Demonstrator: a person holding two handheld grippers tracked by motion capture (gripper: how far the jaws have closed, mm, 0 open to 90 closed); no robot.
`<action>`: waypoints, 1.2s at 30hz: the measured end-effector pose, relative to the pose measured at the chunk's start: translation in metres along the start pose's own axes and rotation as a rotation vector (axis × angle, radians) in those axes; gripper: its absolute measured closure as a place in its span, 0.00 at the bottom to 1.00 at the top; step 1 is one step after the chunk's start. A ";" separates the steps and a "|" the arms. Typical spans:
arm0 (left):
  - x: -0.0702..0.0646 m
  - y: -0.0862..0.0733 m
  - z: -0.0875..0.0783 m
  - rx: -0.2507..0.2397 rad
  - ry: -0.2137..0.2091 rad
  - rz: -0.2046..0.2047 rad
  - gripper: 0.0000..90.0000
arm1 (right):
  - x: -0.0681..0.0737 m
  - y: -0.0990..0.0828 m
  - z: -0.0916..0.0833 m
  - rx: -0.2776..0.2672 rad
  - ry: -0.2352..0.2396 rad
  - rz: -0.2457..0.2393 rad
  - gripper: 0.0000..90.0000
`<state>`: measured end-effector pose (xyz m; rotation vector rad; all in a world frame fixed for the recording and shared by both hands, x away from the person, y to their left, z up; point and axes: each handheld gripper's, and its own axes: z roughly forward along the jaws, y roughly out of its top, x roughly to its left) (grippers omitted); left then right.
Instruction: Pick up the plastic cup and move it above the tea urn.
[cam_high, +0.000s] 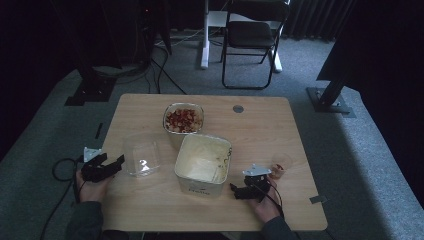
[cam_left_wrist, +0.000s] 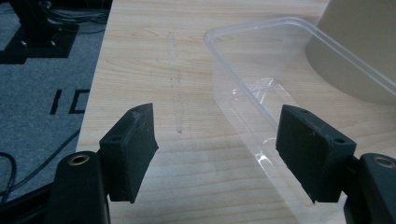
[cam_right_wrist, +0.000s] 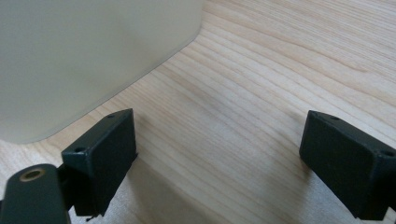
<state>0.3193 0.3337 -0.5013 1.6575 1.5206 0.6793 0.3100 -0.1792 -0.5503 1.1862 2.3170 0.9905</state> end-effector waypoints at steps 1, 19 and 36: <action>0.000 0.000 -0.002 -0.001 -0.004 0.000 0.31 | 0.000 0.000 0.000 0.001 -0.004 0.004 0.12; -0.030 -0.010 -0.007 0.057 -0.072 0.023 0.28 | 0.000 0.000 0.000 0.001 -0.007 0.007 0.12; -0.028 -0.014 -0.004 0.108 -0.014 0.011 0.77 | 0.000 0.000 0.000 0.001 -0.006 0.006 0.12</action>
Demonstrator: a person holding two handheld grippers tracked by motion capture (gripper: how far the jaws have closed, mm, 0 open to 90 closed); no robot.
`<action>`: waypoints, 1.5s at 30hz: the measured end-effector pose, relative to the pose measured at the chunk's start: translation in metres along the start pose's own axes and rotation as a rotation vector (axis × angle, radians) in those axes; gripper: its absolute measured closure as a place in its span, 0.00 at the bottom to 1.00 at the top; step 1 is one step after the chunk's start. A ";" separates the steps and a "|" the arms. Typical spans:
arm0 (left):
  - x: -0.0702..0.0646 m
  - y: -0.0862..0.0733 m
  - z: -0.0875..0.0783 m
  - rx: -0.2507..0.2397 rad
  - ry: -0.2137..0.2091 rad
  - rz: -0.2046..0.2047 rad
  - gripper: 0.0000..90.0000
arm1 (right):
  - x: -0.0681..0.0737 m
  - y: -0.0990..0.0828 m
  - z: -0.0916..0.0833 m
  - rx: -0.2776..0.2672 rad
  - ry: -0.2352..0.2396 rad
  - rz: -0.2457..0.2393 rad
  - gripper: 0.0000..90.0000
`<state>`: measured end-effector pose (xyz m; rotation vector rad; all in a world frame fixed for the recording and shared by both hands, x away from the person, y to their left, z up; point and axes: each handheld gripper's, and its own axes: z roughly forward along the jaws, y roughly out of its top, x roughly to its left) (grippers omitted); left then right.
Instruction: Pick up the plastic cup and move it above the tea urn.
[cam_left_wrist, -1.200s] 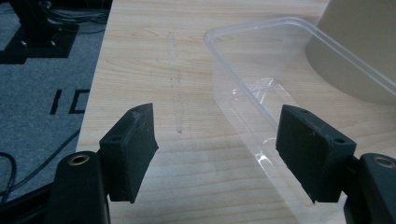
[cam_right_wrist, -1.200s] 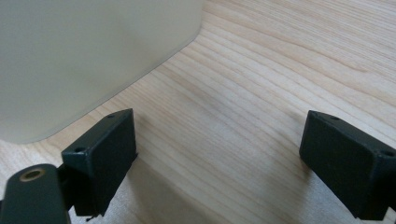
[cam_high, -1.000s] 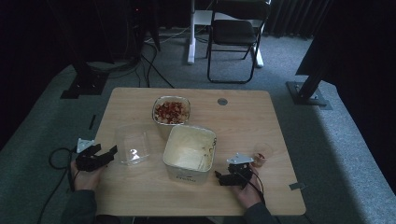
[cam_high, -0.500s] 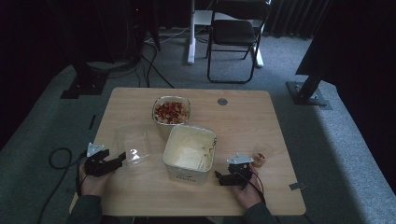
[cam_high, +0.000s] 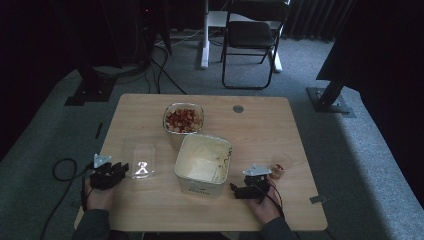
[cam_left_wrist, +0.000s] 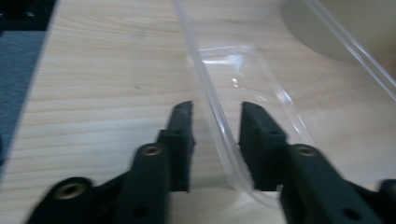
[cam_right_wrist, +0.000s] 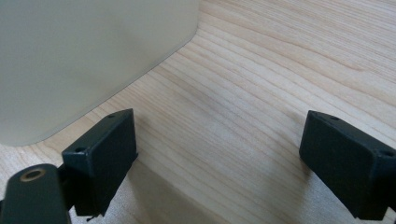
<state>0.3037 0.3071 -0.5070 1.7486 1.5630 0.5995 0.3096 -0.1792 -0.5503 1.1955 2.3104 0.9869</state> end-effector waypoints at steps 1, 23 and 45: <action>0.002 0.002 0.001 -0.004 0.012 -0.007 0.77 | 0.000 0.000 0.000 0.000 0.000 0.000 0.12; 0.026 0.015 0.006 0.021 0.004 -0.043 0.91 | 0.001 0.000 0.000 0.000 0.012 -0.010 0.12; 0.029 0.072 -0.040 -0.217 -0.162 0.066 0.94 | -0.001 -0.001 -0.001 0.001 0.023 -0.020 0.12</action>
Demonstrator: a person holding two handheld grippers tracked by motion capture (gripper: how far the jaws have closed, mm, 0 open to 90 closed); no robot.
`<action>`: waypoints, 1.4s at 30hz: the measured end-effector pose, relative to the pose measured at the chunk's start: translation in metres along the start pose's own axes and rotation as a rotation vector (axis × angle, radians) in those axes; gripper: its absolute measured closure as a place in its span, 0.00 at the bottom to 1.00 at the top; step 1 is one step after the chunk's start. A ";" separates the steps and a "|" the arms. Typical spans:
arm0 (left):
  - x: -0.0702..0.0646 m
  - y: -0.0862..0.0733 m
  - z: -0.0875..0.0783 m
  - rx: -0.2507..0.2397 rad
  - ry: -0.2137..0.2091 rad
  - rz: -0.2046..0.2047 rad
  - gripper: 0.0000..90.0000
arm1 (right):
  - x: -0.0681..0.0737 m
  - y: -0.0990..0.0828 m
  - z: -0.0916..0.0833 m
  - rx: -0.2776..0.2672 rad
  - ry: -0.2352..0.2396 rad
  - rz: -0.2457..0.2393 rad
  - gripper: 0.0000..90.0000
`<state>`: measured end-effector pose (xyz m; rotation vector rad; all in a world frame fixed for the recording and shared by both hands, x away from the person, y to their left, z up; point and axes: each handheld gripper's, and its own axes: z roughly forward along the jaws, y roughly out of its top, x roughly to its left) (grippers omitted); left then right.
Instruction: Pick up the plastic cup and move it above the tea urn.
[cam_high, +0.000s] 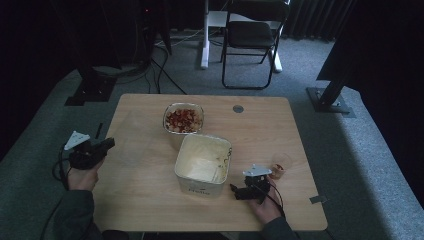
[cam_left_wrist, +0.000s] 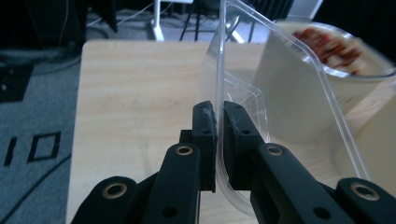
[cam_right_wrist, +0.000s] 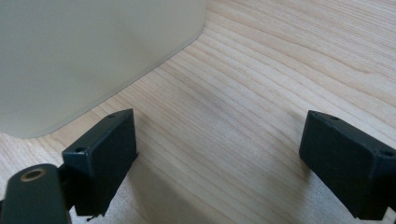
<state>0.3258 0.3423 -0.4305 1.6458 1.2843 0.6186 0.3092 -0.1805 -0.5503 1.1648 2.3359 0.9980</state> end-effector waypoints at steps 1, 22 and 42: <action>-0.004 0.005 -0.002 -0.009 -0.011 0.008 0.94 | 0.000 0.000 0.000 0.000 0.000 0.000 0.12; -0.072 0.061 -0.012 -0.076 -0.211 0.168 0.94 | 0.000 0.000 0.000 0.002 0.001 -0.001 0.12; -0.115 0.093 -0.015 -0.167 -0.312 0.221 0.97 | 0.000 0.000 0.000 0.002 0.000 -0.003 0.12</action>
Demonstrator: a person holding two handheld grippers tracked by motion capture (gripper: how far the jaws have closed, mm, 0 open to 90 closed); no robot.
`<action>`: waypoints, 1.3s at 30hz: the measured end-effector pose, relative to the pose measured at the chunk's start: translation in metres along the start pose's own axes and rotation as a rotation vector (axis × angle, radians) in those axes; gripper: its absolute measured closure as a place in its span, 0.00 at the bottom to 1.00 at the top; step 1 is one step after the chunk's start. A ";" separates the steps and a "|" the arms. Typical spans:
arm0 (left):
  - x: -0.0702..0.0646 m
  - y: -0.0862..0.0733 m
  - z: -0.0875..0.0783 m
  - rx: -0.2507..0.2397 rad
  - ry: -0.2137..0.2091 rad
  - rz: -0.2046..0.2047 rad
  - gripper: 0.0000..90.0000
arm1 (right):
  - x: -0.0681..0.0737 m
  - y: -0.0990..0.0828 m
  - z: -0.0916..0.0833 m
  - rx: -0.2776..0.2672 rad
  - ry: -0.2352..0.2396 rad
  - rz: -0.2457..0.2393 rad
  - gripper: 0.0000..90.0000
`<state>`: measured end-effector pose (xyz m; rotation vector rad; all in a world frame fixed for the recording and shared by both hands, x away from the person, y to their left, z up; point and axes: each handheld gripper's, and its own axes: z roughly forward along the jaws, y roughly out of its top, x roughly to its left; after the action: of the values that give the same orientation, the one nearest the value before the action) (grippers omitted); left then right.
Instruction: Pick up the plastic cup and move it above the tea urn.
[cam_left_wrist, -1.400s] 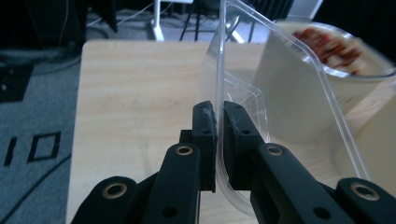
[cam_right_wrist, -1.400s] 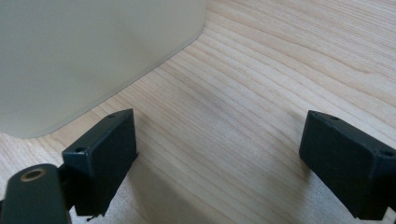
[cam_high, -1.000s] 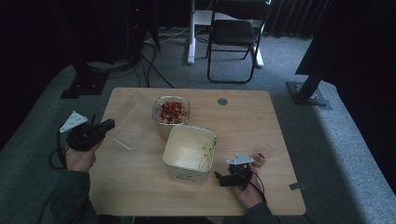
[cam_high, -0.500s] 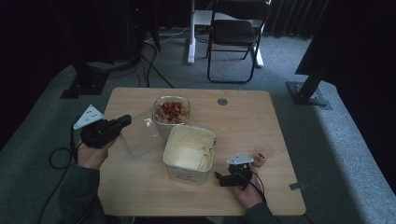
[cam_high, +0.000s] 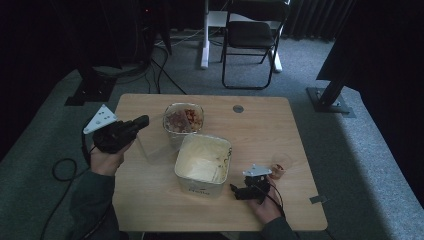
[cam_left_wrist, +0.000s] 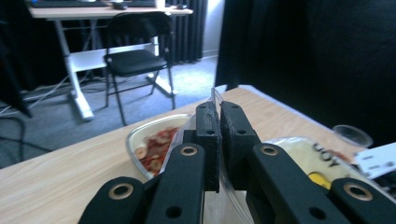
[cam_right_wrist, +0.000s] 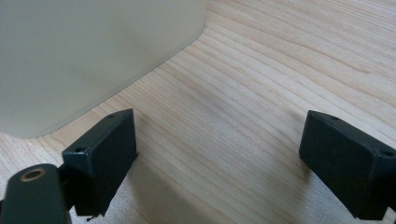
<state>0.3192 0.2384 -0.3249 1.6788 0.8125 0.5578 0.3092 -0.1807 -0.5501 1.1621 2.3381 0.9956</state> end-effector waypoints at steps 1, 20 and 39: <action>0.000 0.000 0.000 0.000 0.000 0.000 0.97 | 0.000 0.000 0.000 0.000 0.000 0.000 0.12; -0.026 0.001 0.028 0.010 -0.220 -0.017 0.70 | 0.000 0.000 0.000 0.001 0.001 0.001 0.12; 0.002 -0.029 0.040 0.076 -0.014 -0.023 0.59 | 0.001 0.000 0.000 0.001 -0.005 0.003 0.12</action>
<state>0.3433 0.2179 -0.3635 1.7390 0.8511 0.5040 0.3087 -0.1805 -0.5500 1.1677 2.3342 0.9916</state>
